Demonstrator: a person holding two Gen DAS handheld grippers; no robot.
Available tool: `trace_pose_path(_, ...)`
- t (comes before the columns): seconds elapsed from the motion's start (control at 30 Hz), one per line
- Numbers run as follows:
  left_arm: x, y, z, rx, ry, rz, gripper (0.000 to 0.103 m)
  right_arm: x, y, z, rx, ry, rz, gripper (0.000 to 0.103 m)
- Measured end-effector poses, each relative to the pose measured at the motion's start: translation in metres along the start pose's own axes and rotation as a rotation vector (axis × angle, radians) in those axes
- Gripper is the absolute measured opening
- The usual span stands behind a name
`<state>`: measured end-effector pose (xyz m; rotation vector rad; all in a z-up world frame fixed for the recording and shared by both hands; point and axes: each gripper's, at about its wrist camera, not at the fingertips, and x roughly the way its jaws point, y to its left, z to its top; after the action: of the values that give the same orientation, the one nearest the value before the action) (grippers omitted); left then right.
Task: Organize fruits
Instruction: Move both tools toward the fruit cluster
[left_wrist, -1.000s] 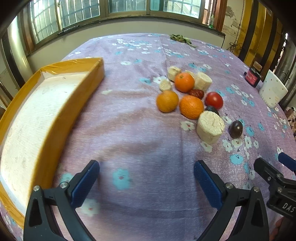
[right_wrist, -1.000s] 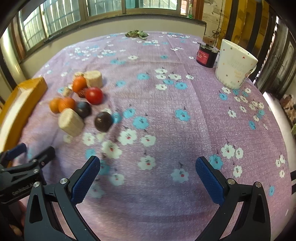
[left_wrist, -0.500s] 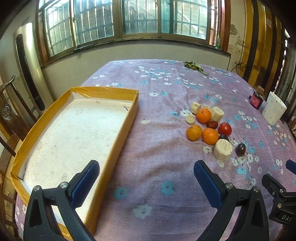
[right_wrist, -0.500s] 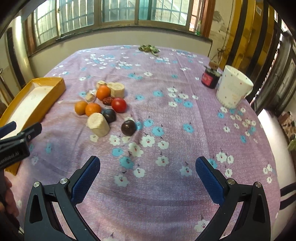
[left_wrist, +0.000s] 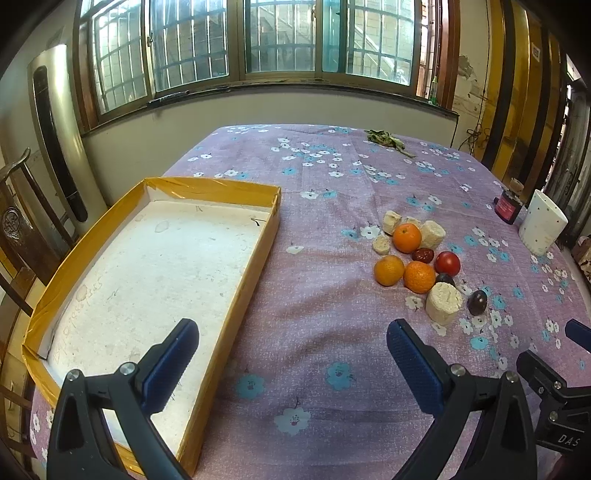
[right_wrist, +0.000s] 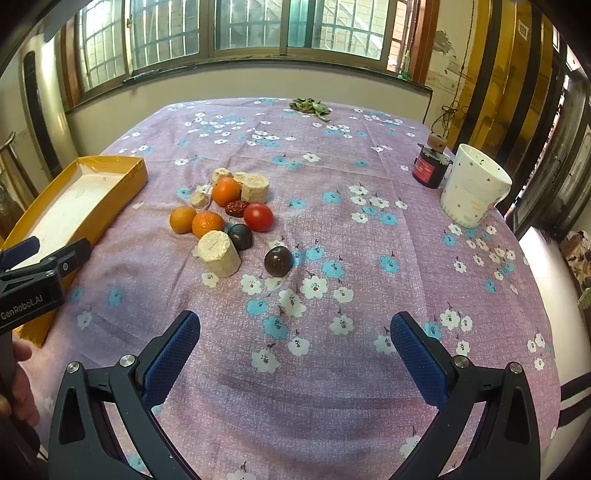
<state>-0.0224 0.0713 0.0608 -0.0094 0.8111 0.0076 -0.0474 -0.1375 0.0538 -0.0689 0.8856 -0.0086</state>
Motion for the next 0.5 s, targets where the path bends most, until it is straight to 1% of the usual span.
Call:
trace_pose_path(0.27,-0.0012,0.0046,0.0015,-0.03,-0.021,-0.019,0.103,-0.004,-0.0025,0.0005,0.003,-0.02,-0.004,0.103)
trace_pose_path(0.4,-0.0003,0.0021,0.0011,-0.021,-0.02,-0.02,0.103,-0.0054,-0.0051,0.0006,0.003,-0.035,-0.01,0.103)
trace_pose_path(0.5,0.0003,-0.0003,0.0006,-0.013,-0.018,-0.016,0.103,-0.0025,-0.01,0.0009,0.015,-0.027,-0.014,0.103)
